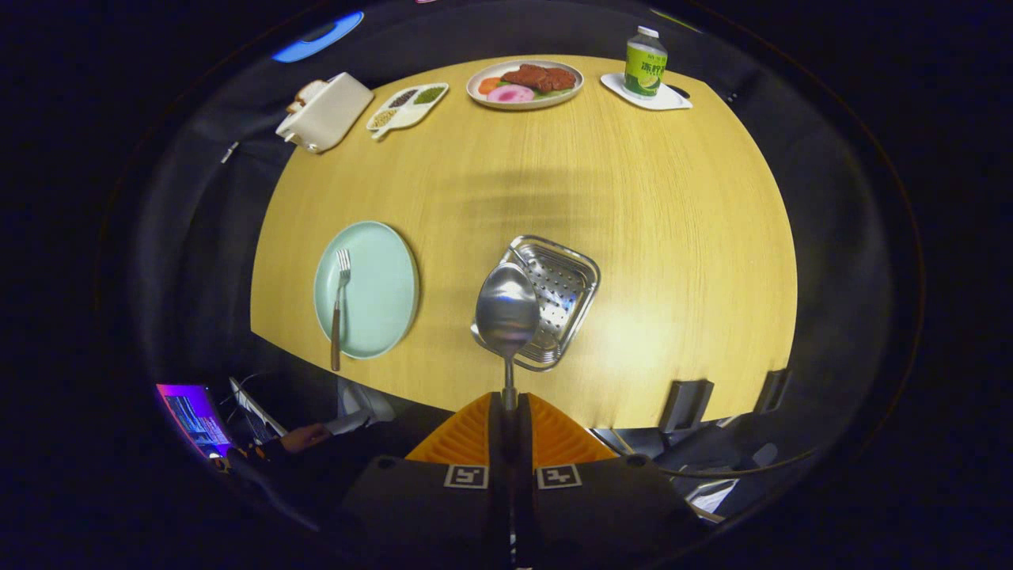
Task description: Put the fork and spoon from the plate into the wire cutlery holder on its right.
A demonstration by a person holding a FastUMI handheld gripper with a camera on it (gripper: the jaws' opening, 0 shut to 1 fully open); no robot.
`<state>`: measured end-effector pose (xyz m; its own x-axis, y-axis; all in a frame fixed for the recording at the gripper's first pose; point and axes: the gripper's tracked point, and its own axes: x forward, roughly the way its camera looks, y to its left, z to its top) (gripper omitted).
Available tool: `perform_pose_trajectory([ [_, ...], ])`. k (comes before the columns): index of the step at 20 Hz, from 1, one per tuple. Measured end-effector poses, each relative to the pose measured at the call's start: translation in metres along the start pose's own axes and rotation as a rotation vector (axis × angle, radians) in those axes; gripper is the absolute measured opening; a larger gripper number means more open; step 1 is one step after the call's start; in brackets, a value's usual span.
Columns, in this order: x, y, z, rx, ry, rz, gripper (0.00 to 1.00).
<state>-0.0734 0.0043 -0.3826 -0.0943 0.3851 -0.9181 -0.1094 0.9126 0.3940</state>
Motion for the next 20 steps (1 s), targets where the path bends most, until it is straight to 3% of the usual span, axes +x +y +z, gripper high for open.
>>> perform_pose_trajectory([
  [6,0.017,-0.014,0.006,-0.026,0.265,-0.043,0.08],
  [9,0.024,-0.023,0.004,-0.069,0.353,-0.111,0.09],
  [15,0.034,-0.01,0.02,-0.055,0.339,-0.109,0.18],
  [20,0.024,-0.004,0.043,0.026,0.152,-0.063,0.23],
])
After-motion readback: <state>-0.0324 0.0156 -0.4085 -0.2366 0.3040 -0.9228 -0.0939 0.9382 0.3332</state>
